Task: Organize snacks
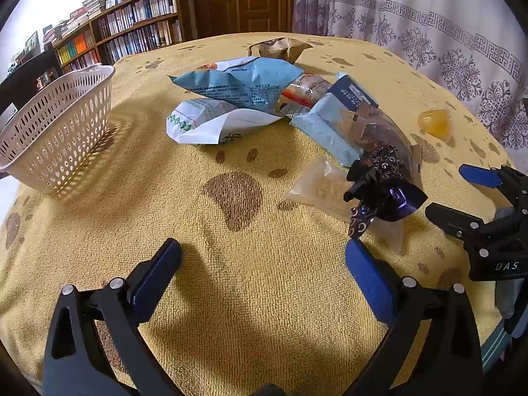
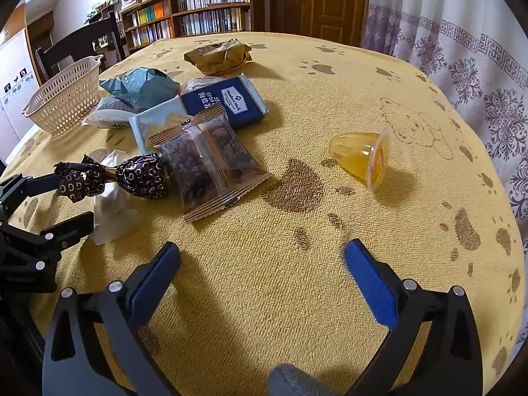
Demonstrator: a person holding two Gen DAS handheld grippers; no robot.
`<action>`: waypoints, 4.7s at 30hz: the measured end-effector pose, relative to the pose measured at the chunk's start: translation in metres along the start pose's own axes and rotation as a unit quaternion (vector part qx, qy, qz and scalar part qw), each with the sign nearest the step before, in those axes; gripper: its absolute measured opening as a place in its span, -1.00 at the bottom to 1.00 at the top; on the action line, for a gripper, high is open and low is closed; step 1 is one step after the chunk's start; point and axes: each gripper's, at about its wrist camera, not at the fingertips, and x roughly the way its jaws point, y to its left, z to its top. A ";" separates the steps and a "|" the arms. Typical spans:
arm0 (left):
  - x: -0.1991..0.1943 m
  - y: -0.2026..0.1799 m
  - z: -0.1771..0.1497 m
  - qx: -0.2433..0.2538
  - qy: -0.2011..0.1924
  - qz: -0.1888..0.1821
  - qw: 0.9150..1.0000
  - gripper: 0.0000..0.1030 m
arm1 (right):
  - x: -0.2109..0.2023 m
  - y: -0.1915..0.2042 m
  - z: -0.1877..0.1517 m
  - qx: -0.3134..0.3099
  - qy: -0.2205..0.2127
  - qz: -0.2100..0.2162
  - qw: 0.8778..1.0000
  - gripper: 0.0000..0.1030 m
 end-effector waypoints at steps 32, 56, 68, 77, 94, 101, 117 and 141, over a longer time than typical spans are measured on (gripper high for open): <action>0.000 0.000 -0.001 0.001 0.001 0.004 1.000 0.96 | -0.001 0.005 -0.001 0.000 0.000 -0.001 1.000 0.91; 0.002 -0.002 0.000 0.003 0.002 0.005 1.000 0.96 | 0.001 0.001 0.000 -0.002 0.006 0.003 1.000 0.91; 0.002 -0.001 0.000 0.003 0.002 0.005 1.000 0.96 | 0.001 0.001 0.000 -0.002 0.006 0.003 1.000 0.91; 0.002 -0.001 -0.001 0.002 0.002 0.005 1.000 0.96 | 0.001 0.001 0.000 -0.001 0.006 0.003 1.000 0.91; -0.022 0.004 0.002 0.007 -0.033 -0.045 0.998 0.96 | -0.013 -0.018 0.008 0.040 -0.016 0.053 0.998 0.91; -0.047 0.011 0.012 0.001 -0.077 -0.039 0.996 0.96 | -0.040 -0.027 0.018 0.046 -0.061 0.050 0.996 0.91; -0.054 0.081 0.045 -0.063 -0.100 0.042 0.992 0.96 | -0.008 -0.090 0.046 0.124 -0.061 -0.010 0.990 0.88; 0.003 0.042 0.110 -0.013 -0.080 -0.012 0.997 0.96 | 0.032 -0.085 0.057 0.110 -0.035 0.015 0.993 -0.01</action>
